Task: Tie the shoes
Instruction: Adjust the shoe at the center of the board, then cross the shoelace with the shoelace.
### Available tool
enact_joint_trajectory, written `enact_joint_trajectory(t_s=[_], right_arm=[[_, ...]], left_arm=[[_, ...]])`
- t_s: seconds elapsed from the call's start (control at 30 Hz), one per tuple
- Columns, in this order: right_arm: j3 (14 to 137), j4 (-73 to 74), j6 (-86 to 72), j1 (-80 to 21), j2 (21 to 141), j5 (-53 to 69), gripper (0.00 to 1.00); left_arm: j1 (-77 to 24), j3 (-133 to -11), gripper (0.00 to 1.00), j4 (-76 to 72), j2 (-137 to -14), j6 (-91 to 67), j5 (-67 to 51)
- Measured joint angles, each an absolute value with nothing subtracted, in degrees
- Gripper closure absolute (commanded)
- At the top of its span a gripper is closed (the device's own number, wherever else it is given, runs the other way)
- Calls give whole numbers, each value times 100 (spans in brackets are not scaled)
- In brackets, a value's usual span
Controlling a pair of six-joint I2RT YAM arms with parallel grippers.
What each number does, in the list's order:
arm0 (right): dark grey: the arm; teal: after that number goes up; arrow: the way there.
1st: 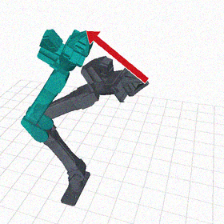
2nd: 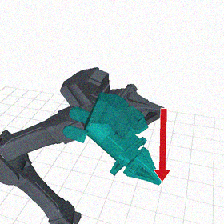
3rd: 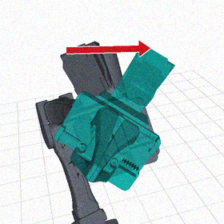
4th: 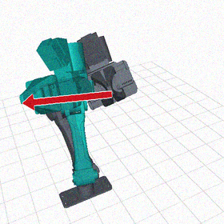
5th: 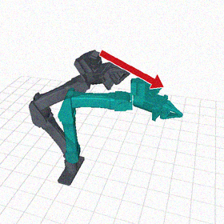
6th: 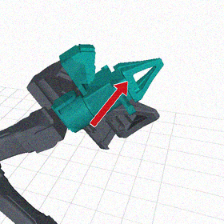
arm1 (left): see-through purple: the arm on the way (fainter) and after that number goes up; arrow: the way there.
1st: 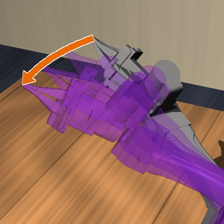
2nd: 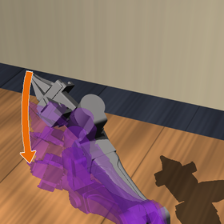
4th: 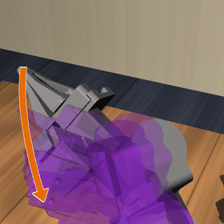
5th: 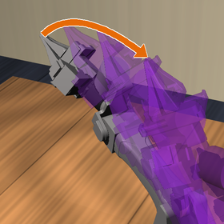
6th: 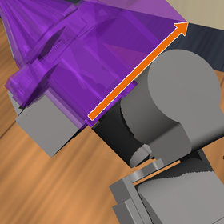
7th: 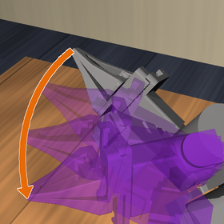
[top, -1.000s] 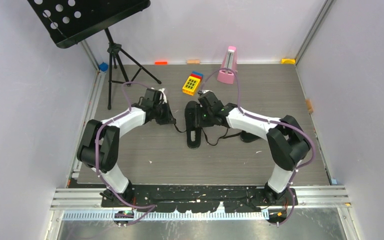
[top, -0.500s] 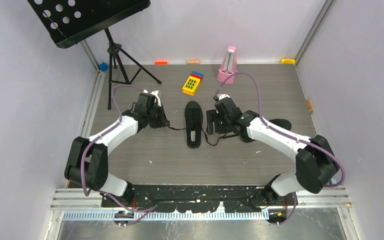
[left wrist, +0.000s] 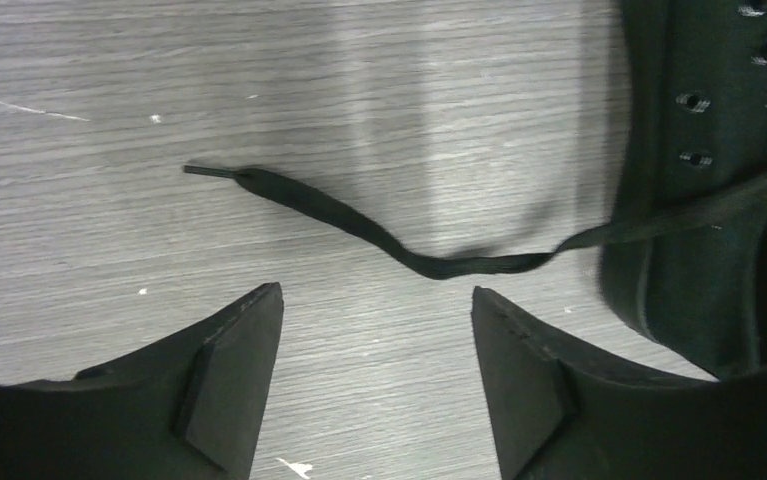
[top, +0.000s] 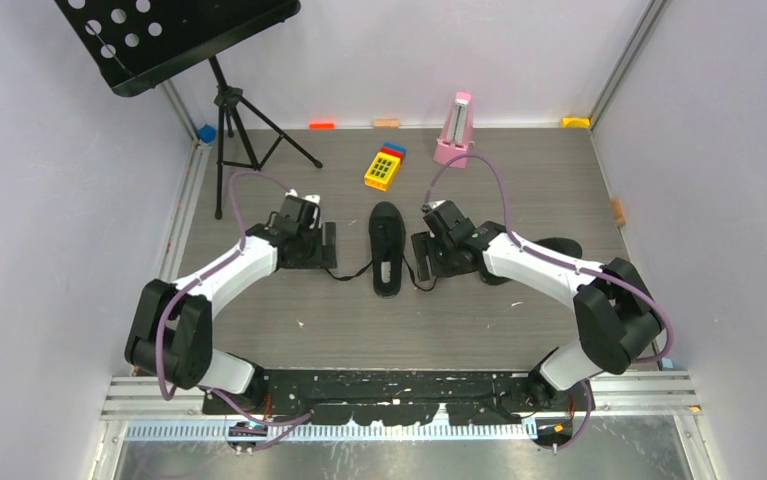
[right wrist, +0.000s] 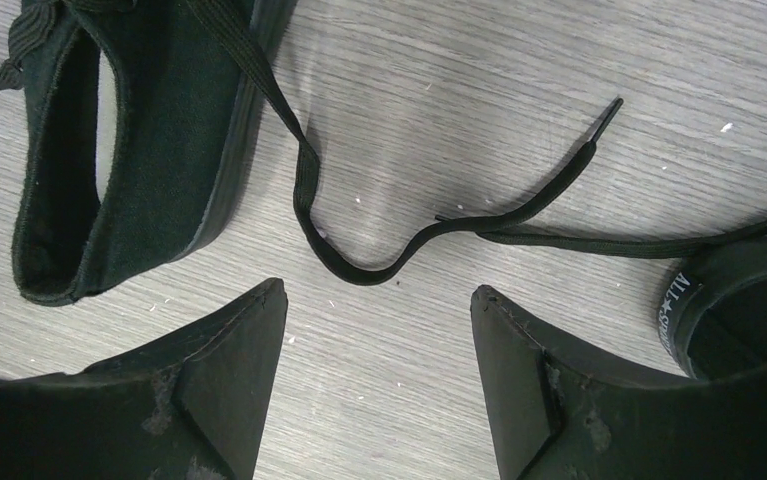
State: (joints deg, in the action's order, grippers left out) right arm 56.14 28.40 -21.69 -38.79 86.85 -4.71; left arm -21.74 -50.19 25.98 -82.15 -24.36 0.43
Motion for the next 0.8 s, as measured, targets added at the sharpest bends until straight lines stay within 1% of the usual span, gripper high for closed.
enact_joint_trajectory(t_s=[0.03, 0.1, 0.3, 0.5, 0.6, 0.73, 0.77, 0.8], right_arm=[[5616, 2845, -2158, -3879, 8689, -469, 27], [5616, 2842, -2154, -3879, 8689, -462, 27], [5616, 2838, -2176, -3883, 8689, -307, 27], [5616, 2838, -2215, -3883, 8683, -185, 27], [5614, 2836, -2226, -3883, 8661, -156, 28], [5614, 2836, -2239, -3883, 8626, -141, 28], [5614, 2838, -2241, -3883, 8621, -139, 28], [5612, 2836, -2241, -3883, 8619, -139, 29]], left_arm=[[-2257, -5013, 17, 2587, -8176, -2318, 64], [-2414, -4978, 16, 2508, -8031, -2060, 67], [-2856, -4989, 21, 2200, -7841, -1199, 69], [-3177, -5188, 27, 2189, -8348, -718, -102], [-3297, -5343, 35, 2252, -8735, -593, -165], [-3365, -5708, 50, 2416, -9323, -515, -220], [-3365, -5804, 55, 2469, -9467, -508, -242], [-3365, -5889, 63, 2523, -9585, -506, -268]])
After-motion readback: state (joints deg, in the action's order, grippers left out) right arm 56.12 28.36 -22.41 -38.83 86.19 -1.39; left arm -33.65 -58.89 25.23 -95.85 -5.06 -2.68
